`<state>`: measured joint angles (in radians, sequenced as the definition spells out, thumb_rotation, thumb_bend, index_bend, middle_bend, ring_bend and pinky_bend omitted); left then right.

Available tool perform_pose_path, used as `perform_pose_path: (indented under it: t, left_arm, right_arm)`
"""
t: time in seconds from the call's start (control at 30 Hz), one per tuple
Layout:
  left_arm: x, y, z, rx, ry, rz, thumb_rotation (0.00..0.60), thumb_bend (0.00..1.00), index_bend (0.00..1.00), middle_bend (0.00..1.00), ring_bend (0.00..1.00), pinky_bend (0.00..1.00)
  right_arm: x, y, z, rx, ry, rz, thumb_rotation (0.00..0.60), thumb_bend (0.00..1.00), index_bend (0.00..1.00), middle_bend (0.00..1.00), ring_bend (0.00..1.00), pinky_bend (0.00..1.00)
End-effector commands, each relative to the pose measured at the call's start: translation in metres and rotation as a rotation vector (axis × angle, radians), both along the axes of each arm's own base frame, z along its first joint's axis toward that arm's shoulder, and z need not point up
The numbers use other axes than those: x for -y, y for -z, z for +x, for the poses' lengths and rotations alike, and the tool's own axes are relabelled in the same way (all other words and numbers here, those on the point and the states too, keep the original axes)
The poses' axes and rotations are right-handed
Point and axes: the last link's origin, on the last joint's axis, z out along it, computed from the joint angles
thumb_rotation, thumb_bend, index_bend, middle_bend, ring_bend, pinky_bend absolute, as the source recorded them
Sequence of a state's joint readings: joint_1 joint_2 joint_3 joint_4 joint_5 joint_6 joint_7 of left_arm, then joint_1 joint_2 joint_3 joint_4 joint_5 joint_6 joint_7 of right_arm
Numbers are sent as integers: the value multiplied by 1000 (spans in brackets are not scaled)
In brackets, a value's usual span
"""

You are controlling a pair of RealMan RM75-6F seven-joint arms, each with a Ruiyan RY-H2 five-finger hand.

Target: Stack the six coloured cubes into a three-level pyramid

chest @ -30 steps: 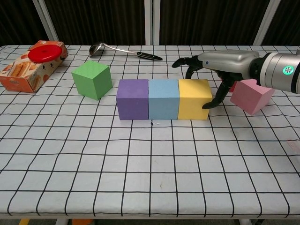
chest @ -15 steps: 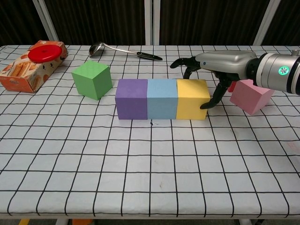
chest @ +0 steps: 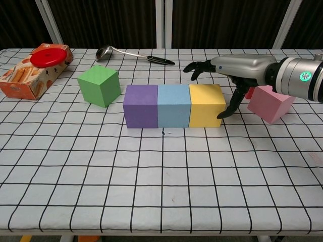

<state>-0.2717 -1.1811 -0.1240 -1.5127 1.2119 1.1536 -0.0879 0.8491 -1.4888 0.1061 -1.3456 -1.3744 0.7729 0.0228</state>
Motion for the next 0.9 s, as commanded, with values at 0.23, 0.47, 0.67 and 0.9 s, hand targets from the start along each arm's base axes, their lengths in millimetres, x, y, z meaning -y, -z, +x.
perform_pose_path:
  t: [0.23, 0.47, 0.67, 0.9]
  left_arm:
    - [0, 0, 0, 1, 0, -1, 600, 17, 91, 101, 13, 100]
    - [-1, -3, 5, -14, 17, 1, 600, 17, 91, 101, 13, 100]
    - [-7, -7, 17, -2, 75, 50, 600, 18, 92, 101, 13, 101]
    - [-21, 6, 34, 14, 228, 56, 600, 18, 110, 126, 13, 130]
  right_arm:
    - [-1, -2, 0, 6, 8, 5, 600, 0, 0, 51, 0, 0]
    - [-1, -21, 4, 77, 41, 0, 600, 0, 0, 47, 0, 0]
    - [-1, -61, 6, 149, 42, -78, 600, 0, 0, 47, 0, 0]
    - [-3, -113, 0, 262, 54, -210, 600, 0, 0, 48, 0, 0]
